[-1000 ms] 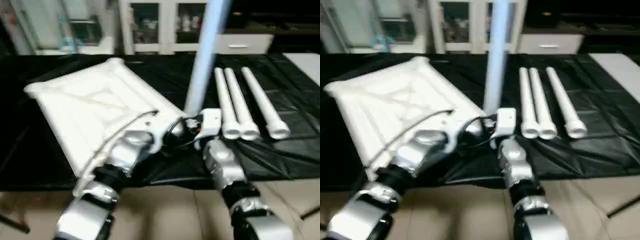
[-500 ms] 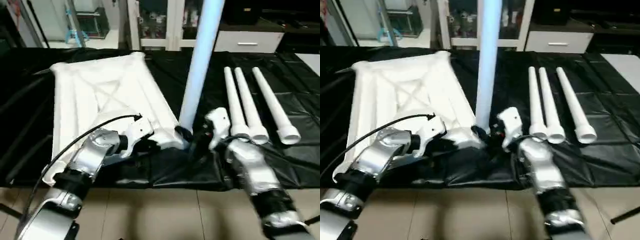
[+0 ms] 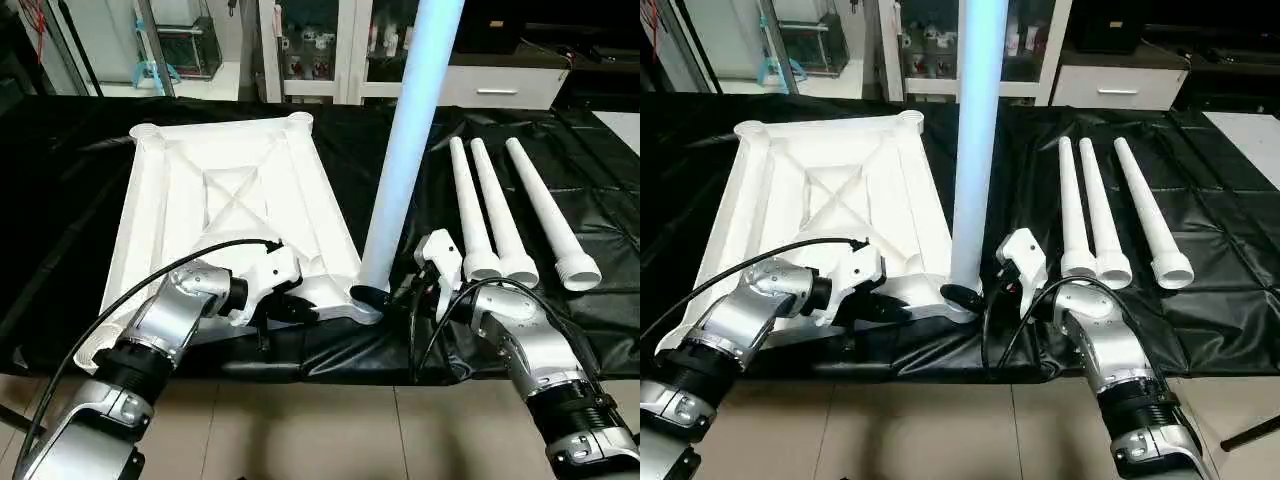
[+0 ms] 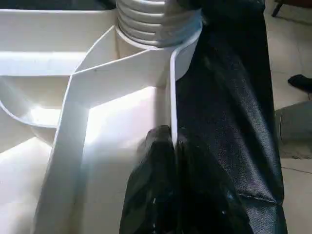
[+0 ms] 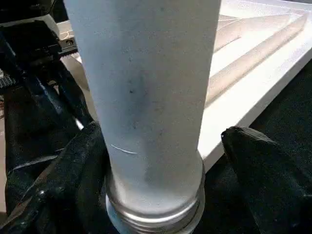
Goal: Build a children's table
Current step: Rotate leg to tighten
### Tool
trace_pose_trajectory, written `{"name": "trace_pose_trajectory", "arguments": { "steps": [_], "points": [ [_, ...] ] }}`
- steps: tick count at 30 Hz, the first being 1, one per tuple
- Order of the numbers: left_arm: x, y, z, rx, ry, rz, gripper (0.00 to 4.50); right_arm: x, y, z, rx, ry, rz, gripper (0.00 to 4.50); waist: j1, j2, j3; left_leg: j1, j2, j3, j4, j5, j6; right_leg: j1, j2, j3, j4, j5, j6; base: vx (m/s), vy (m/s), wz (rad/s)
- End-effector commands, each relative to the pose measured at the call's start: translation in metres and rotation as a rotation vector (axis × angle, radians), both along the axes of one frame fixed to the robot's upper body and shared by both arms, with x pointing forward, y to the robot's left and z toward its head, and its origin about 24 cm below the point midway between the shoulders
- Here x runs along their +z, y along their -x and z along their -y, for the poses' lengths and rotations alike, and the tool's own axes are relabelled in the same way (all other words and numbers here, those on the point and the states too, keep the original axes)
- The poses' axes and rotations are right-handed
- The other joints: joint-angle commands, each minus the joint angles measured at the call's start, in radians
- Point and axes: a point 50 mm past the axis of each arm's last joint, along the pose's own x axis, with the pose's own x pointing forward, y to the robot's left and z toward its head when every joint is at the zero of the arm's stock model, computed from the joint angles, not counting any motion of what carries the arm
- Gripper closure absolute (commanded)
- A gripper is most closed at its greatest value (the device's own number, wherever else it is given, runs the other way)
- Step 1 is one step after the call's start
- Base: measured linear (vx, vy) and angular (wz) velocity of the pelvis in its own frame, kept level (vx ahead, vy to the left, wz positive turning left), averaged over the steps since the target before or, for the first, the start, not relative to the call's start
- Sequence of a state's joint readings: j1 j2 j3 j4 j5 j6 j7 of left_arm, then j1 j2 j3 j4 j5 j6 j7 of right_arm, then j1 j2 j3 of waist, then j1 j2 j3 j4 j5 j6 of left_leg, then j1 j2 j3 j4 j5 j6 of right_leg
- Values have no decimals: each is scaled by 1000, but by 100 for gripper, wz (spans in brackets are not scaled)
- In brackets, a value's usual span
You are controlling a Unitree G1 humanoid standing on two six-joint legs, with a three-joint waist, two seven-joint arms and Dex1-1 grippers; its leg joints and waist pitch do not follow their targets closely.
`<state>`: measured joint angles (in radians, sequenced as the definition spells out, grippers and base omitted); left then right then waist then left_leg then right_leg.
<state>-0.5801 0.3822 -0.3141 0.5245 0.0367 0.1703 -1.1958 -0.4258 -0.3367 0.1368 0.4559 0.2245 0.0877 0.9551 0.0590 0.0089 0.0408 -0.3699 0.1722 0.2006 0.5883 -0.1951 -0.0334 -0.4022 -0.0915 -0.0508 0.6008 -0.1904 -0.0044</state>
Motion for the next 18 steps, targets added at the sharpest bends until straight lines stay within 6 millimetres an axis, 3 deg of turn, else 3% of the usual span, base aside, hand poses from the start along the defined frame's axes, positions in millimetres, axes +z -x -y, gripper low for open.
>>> {"name": "trace_pose_trajectory", "arguments": {
  "steps": [1, 11, 18],
  "points": [
    [-14, 9, 1, -61, -47, -76, 450, -7, 3, 3, 21, 37, -41, 85, -1, -14, -58, 14, 59, -20, -64, -120, 90, 47, -60, 41, -52, -47, -274, 0, 0, 0],
    [-12, 7, -1, -64, -60, -72, 450, -6, 2, -2, 48, 22, -53, 164, 0, -9, -59, 16, 60, -22, -65, -141, 72, 46, -59, 40, -52, -59, -279, 0, 0, 0],
    [-13, 8, -1, -69, -62, -77, 450, -7, 3, -3, 56, 18, -60, 176, 0, -11, -60, 15, 59, -21, -63, -133, 77, 48, -59, 40, -50, -52, -280, 0, 0, 0]
  ]
}}
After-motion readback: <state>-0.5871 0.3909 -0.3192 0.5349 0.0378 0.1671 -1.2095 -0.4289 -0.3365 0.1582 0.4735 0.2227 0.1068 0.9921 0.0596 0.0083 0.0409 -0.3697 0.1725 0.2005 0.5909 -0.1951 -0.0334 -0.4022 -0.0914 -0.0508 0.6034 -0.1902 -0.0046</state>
